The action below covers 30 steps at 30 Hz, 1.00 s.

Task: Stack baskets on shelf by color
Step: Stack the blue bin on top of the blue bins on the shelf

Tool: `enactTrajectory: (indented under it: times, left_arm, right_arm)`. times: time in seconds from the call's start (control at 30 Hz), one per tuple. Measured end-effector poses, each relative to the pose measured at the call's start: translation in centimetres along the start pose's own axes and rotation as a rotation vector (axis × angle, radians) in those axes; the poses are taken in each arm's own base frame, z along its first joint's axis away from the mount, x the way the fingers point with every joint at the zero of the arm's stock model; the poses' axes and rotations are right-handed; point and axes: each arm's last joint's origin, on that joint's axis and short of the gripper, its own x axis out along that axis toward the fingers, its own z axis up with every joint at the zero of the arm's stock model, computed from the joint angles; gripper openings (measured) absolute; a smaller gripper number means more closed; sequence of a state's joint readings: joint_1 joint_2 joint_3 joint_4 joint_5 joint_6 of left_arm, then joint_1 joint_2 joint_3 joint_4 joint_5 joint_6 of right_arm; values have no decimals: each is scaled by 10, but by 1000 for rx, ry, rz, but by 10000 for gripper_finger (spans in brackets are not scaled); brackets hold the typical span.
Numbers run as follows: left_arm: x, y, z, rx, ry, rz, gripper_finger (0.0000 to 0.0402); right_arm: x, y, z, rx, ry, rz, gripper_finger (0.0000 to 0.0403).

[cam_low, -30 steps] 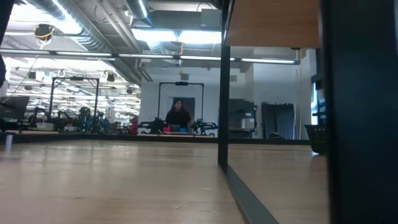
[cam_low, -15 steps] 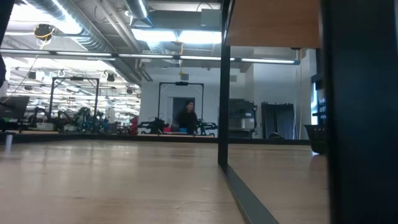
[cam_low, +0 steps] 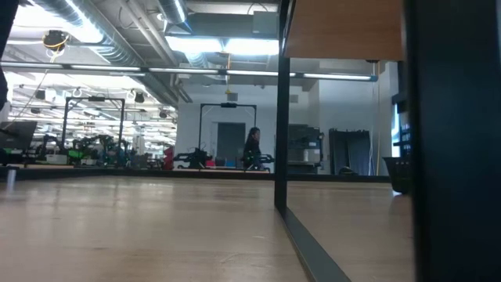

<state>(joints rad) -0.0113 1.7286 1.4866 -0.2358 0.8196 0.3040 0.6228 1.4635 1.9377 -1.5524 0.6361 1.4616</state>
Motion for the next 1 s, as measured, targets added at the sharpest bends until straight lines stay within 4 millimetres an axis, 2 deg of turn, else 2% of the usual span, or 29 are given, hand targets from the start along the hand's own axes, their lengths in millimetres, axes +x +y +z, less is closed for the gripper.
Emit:
enactTrajectory:
  times: [0.17,0.33,0.6,0.77,1.0]
  left_arm:
    - [6,8,-10,-33,16,2,72]
    - [7,10,-11,-42,26,36,72]
    - [7,10,-12,-41,44,70,72]
    - [-6,12,-8,-55,53,124,72]
    - [-41,8,-1,-120,94,212,72]
  right_arm:
    - [0,0,-1,-5,41,4,75]
    - [0,1,-4,-33,128,22,75]
    - [0,7,-3,-71,128,85,75]
    - [-1,11,-3,-118,119,123,75]
    - [9,32,-7,-481,67,228,75]
